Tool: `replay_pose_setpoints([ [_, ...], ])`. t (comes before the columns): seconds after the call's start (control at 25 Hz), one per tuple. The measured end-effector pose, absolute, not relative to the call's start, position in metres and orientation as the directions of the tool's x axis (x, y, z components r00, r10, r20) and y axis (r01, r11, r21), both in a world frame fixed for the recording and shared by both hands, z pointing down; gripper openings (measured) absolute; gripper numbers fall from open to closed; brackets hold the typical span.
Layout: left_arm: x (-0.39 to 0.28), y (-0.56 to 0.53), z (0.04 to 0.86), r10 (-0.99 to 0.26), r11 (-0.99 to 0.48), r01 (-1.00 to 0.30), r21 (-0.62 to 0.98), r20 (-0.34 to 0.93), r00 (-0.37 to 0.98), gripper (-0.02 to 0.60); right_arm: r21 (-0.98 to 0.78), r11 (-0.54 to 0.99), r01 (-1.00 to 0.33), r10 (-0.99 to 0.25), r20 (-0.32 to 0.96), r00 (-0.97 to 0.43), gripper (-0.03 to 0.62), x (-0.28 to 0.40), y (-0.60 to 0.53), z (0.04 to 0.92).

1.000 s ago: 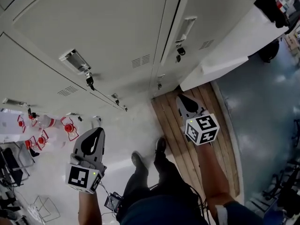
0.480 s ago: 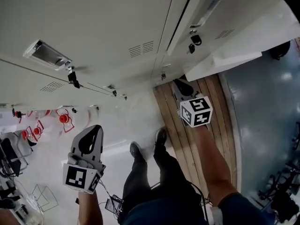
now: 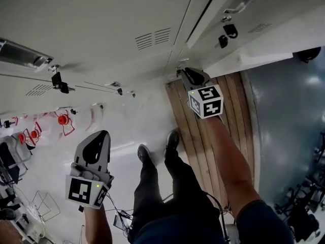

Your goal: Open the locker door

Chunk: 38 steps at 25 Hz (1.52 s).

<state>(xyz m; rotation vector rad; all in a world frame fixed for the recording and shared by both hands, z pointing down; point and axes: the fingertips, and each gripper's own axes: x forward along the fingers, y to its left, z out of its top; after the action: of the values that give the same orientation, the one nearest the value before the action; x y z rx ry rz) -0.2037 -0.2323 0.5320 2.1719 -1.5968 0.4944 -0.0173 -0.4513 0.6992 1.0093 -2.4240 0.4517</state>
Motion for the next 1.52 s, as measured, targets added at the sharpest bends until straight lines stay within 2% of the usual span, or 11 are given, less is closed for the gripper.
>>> replay_pose_setpoints([
  [0.28,-0.208,-0.234,0.547,-0.813,-0.256,-0.96,0.116,0.511,0.279,0.018,-0.096,0.675,-0.732,-0.561,0.577,-0.594,0.047,-0.025,-0.469,0.729],
  [0.4,-0.21,-0.234,0.553,-0.81,-0.253,-0.96,0.119,0.516,0.277,0.018,-0.104,0.675,-0.731,-0.553,0.585,-0.593,0.133,-0.027,-0.473,0.738],
  [0.88,-0.212,-0.233,0.563,-0.808,-0.238,-0.962,0.134,0.523,0.272,0.018,-0.056,0.711,-0.701,-0.544,0.587,-0.599,0.133,-0.042,-0.484,0.749],
  [1.52,-0.202,-0.23,0.56,-0.8,-0.273,-0.954,0.127,0.52,0.299,0.018,-0.031,0.746,-0.665,-0.527,0.585,-0.617,0.117,-0.017,-0.445,0.748],
])
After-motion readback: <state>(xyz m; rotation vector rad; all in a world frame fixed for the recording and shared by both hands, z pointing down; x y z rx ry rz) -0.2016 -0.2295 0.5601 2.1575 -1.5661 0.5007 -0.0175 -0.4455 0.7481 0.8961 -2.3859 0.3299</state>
